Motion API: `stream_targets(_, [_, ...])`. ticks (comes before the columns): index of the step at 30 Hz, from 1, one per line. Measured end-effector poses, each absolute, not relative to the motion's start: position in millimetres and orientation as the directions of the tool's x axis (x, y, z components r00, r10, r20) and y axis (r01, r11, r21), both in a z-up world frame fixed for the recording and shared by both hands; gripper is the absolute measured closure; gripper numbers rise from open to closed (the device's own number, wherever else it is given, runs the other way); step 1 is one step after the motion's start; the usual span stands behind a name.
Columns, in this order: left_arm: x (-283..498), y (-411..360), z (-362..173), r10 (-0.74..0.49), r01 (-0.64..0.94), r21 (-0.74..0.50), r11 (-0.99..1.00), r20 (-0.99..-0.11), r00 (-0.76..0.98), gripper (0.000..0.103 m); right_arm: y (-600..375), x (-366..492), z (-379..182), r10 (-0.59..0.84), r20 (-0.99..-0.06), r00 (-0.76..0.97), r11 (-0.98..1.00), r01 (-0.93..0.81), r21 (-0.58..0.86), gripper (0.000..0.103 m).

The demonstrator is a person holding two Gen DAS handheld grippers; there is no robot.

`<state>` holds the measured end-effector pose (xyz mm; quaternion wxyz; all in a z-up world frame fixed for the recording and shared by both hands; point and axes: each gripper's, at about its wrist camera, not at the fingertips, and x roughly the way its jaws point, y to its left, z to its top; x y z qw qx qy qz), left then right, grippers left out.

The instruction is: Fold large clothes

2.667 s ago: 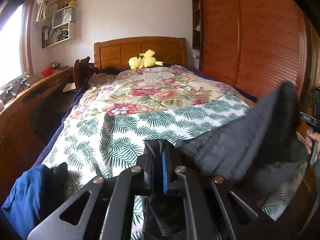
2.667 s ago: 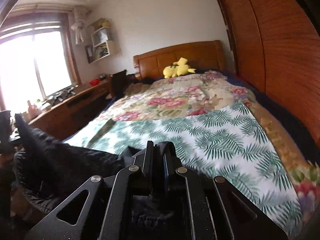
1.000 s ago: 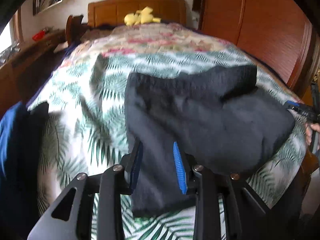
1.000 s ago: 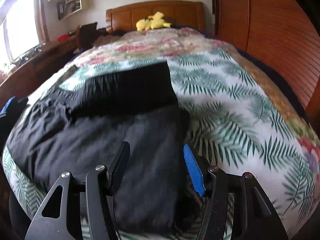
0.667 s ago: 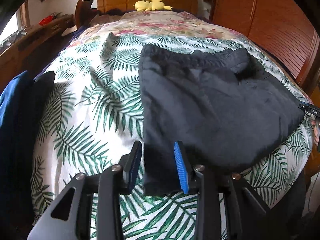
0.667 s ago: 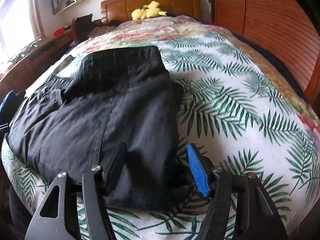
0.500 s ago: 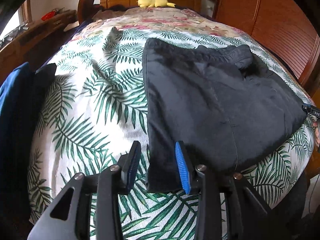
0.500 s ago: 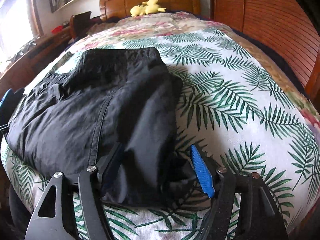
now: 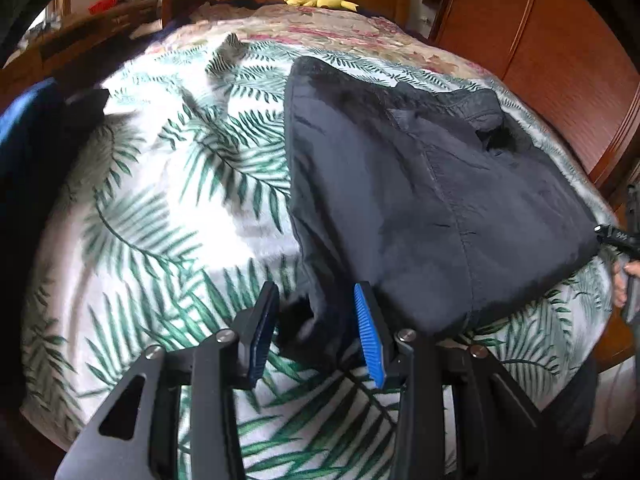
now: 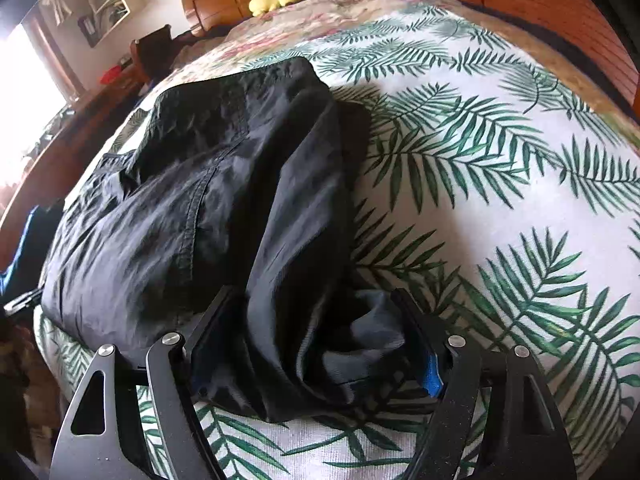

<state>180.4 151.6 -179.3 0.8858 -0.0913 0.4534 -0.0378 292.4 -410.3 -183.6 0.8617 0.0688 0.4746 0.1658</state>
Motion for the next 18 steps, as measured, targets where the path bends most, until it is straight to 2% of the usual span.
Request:
stream_targets(1, [180, 152, -180, -0.150, -0.024, -0.203, 0.979, -0.793, 0.591, 0.066, -410, 293, -184, 0.357, -0.795, 0.490, 0.933, -0.223, 0.282, 0.025])
stream_targets(2, [179, 152, -180, -0.145, -0.032, -0.204, 0.978, -0.789, 0.597, 0.066, -409, 294, -184, 0.367, -0.794, 0.484, 0.929, -0.228, 0.291, 0.029])
stream_targets(4, [179, 148, -179, -0.124, -0.034, -0.180, 0.983, -0.791, 0.599, 0.066, -406, 295, -184, 0.404, -0.788, 0.465, 0.914, -0.247, 0.322, 0.045])
stream_targets(6, [179, 144, -179, -0.107, -0.024, -0.151, 0.988, -0.794, 0.599, 0.067, -401, 294, -181, 0.421, -0.783, 0.458, 0.905, -0.267, 0.331, 0.071])
stream_targets(8, [178, 141, -177, -0.114, -0.004, -0.146, 0.989, -0.789, 0.604, 0.082, -395, 289, -175, 0.419, -0.775, 0.474, 0.904, -0.298, 0.307, 0.082])
stream_targets(11, [173, 141, -171, -0.116, 0.003, -0.145, 0.989, -0.777, 0.618, 0.096, -388, 281, -165, 0.390, -0.760, 0.520, 0.914, -0.314, 0.255, 0.087])
stream_targets(18, [147, 134, -142, -0.142, 0.035, -0.159, 0.987, -0.736, 0.662, 0.099, -390, 262, -125, 0.383, -0.699, 0.605, 0.918, -0.333, 0.215, 0.091])
